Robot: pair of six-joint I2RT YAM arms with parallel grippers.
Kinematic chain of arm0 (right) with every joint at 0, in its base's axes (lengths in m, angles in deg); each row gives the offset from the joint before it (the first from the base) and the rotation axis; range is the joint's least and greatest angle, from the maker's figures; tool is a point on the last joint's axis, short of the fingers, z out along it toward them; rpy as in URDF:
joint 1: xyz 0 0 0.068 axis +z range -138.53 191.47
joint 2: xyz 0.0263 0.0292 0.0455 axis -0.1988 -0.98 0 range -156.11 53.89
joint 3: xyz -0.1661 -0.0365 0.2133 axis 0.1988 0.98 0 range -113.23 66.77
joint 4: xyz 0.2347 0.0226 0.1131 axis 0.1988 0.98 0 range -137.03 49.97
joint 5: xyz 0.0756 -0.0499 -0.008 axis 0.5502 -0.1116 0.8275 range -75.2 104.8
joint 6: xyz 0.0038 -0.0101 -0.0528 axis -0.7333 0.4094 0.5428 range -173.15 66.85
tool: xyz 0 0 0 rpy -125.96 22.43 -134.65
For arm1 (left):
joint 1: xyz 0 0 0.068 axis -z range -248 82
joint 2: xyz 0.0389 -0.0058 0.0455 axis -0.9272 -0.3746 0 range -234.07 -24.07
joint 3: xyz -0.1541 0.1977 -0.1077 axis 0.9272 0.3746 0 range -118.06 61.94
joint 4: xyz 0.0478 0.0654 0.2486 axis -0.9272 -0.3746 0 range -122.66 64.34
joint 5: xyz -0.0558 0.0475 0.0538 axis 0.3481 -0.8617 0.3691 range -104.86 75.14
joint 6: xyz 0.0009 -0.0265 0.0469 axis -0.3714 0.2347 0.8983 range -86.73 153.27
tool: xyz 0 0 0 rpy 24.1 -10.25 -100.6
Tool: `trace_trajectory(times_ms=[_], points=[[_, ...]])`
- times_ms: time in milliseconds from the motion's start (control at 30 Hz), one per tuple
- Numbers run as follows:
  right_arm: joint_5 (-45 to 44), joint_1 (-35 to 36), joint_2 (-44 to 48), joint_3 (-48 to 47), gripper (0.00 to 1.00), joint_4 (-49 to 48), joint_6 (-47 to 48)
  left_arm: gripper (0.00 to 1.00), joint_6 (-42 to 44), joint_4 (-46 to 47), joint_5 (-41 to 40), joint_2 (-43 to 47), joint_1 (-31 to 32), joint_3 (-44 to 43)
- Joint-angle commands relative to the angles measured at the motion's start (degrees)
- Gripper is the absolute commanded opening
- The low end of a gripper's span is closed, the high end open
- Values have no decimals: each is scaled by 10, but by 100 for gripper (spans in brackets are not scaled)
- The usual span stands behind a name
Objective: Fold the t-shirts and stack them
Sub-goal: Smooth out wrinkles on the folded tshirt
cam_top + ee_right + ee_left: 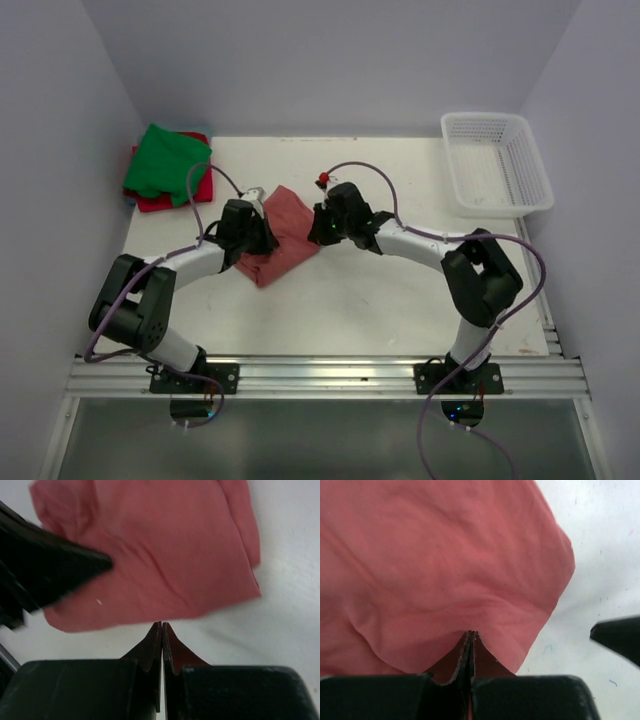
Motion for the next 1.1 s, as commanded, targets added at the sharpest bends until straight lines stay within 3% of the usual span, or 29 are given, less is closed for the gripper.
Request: trace_trajectory(times_ms=[0,300,667,733,1000,1067], points=[[52,-16,-58,-104,0,-20,13,0,-16,64,38,-25,12,12],[58,-35,-194,-294,0,37,35,0,-17,50,26,-16,24,50],[113,-57,-289,-351,0,-9,-7,0,-70,119,43,-28,110,122],[89,-57,-291,-348,0,-2,-6,0,-74,122,47,-23,118,130],[-203,-58,-295,-371,0,168,-16,0,-69,91,22,32,132,160],[-238,-61,-292,-358,0,173,-24,0,-65,86,19,32,131,160]])
